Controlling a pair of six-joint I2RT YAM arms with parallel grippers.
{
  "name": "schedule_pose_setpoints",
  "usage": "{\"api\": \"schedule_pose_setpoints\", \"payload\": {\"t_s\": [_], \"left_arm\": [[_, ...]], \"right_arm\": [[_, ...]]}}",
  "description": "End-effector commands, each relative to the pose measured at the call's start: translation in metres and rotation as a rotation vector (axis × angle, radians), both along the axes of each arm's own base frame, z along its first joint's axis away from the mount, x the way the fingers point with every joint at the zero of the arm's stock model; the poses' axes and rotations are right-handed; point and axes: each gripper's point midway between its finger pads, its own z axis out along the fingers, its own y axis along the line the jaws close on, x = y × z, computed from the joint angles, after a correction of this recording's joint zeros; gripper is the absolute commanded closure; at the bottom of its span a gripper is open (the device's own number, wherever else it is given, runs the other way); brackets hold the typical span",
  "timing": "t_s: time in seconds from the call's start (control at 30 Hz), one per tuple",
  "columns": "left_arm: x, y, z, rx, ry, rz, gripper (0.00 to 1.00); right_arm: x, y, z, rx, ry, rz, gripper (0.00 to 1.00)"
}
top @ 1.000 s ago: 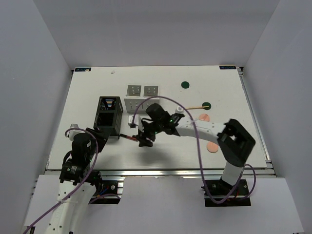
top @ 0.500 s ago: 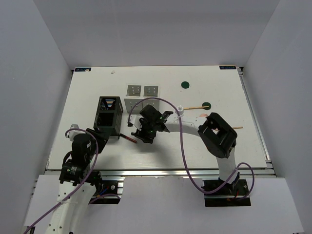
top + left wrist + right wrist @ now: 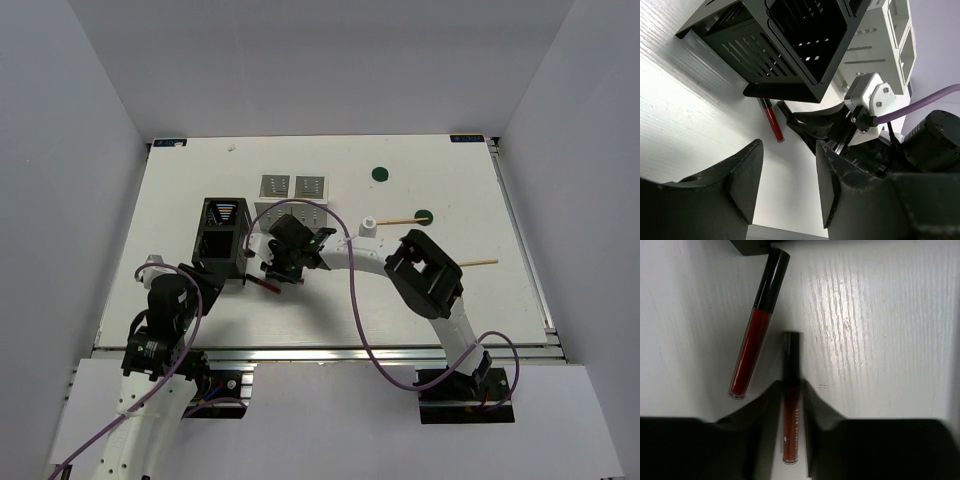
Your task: Organize the makeup
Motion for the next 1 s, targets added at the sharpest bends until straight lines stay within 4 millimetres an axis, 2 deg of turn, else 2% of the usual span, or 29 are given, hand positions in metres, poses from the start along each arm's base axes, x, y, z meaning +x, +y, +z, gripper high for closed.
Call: {"api": "schedule_pose_setpoints", "payload": {"t_s": [0.0,0.03,0.1,0.17,0.23,0.3,0.33,0.37,0.4,0.43,0.47,0.5,0.57,0.6,0.67,0.7,0.73,0.83,0.97], "left_arm": [[-0.002,0.0,0.001,0.015,0.01,-0.013,0.44],[-0.002,0.0,0.001,0.014,0.009,-0.011,0.44],[-0.004,0.001,0.0,0.011,0.012,-0.004,0.44],[-0.005,0.003,-0.001,0.01,0.008,0.007,0.44],[-0.006,0.004,0.0,0.01,-0.001,0.01,0.44],[-0.006,0.004,0.0,0.011,0.0,0.011,0.44],[-0.006,0.004,0.0,0.012,-0.001,0.007,0.44],[-0.006,0.003,0.0,0.013,-0.001,0.005,0.44],[-0.006,0.003,0.0,0.014,-0.001,0.004,0.44],[-0.006,0.002,-0.001,0.012,0.001,0.0,0.44],[-0.005,0.002,-0.002,0.011,0.001,-0.001,0.44],[-0.005,0.002,-0.003,0.011,0.001,-0.001,0.44],[-0.004,0.001,-0.003,0.005,0.0,-0.003,0.44],[-0.004,0.001,-0.004,0.004,0.0,-0.004,0.44],[-0.003,0.001,-0.002,0.004,-0.003,-0.003,0.44],[-0.003,0.001,-0.002,0.005,-0.003,-0.002,0.44],[-0.003,0.001,-0.001,0.005,-0.005,-0.002,0.44],[-0.001,-0.001,0.001,-0.001,-0.01,-0.009,0.44],[-0.001,-0.002,0.003,-0.011,-0.012,-0.013,0.44]], "right_arm": [[0.002,-0.008,-0.013,-0.048,0.0,-0.02,0.76],[0.002,-0.015,-0.018,-0.064,0.002,-0.033,0.9],[0.006,-0.022,-0.014,-0.052,-0.002,-0.056,1.0],[0.01,-0.034,-0.011,-0.043,-0.012,-0.077,1.0],[0.009,-0.038,-0.003,-0.013,-0.003,-0.061,1.0],[0.019,-0.037,0.032,0.1,-0.015,-0.063,1.0],[0.013,-0.03,0.052,0.188,0.016,-0.02,1.0],[0.018,-0.033,0.087,0.284,-0.004,-0.018,1.0],[0.026,-0.02,0.121,0.413,-0.06,0.008,1.0],[0.019,-0.016,0.159,0.522,-0.067,0.049,1.0],[0.021,-0.013,0.18,0.588,-0.092,0.066,1.0],[0.024,-0.003,0.21,0.688,-0.144,0.095,1.0],[0.028,0.007,0.243,0.808,-0.144,0.068,1.0],[0.035,0.015,0.28,0.935,-0.222,0.072,1.0],[0.043,0.035,0.286,1.016,-0.193,-0.003,1.0],[0.063,0.042,0.316,1.08,-0.251,-0.09,1.0],[0.071,0.062,0.297,1.071,-0.178,-0.159,1.0],[0.103,0.089,0.304,1.119,-0.184,-0.262,1.0],[0.117,0.11,0.306,1.18,-0.228,-0.272,1.0]]}}
